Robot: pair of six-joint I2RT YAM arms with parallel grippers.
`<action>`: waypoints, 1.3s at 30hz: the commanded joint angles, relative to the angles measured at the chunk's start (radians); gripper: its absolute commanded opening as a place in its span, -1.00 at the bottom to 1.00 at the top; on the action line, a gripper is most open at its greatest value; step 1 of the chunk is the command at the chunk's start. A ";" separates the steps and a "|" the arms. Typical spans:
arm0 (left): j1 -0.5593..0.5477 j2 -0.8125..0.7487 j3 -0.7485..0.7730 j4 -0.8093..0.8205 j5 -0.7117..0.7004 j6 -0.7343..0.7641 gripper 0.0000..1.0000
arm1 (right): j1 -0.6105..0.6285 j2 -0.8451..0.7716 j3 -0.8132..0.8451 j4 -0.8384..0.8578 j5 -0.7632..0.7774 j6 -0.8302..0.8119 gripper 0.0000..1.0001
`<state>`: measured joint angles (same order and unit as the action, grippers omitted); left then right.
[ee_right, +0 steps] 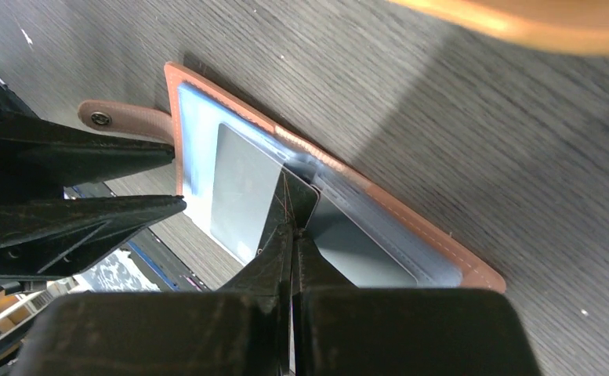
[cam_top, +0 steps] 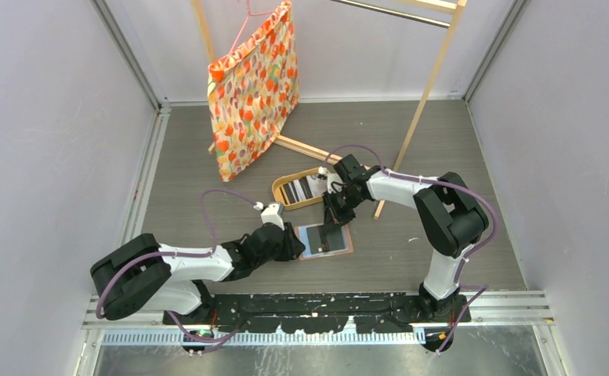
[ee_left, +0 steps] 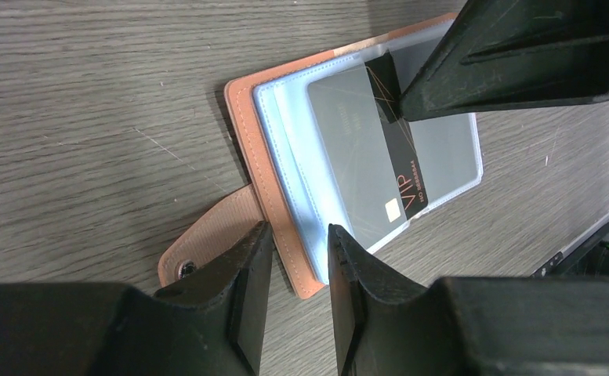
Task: Put the credit cards into the card holder
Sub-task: Insert the credit card into the card holder.
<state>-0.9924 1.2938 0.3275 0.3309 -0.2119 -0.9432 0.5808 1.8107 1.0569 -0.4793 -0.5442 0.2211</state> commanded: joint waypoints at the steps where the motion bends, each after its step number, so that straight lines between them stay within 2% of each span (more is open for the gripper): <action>1: 0.006 0.018 0.023 0.028 0.023 -0.012 -0.33 | 0.007 0.036 0.024 0.033 0.025 0.017 -0.98; 9: 0.009 0.013 0.017 0.034 0.026 -0.020 -0.33 | 0.024 0.041 0.030 0.038 -0.065 0.033 -0.98; 17: 0.017 -0.028 -0.006 0.034 0.006 -0.034 -0.32 | 0.015 -0.096 0.019 -0.066 0.012 -0.172 -0.98; 26: 0.018 -0.051 -0.025 0.056 0.012 -0.052 -0.32 | 0.069 -0.012 0.045 -0.114 0.016 -0.178 -0.98; 34: 0.019 -0.045 -0.031 0.067 0.012 -0.055 -0.32 | 0.088 0.031 0.051 -0.116 0.079 -0.144 -0.98; 39: 0.019 -0.035 -0.033 0.077 0.017 -0.058 -0.31 | 0.089 0.070 0.060 -0.113 0.025 -0.115 -0.98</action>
<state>-0.9794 1.2594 0.3038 0.3523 -0.1959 -0.9928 0.6666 1.8454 1.0954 -0.5842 -0.5274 0.0860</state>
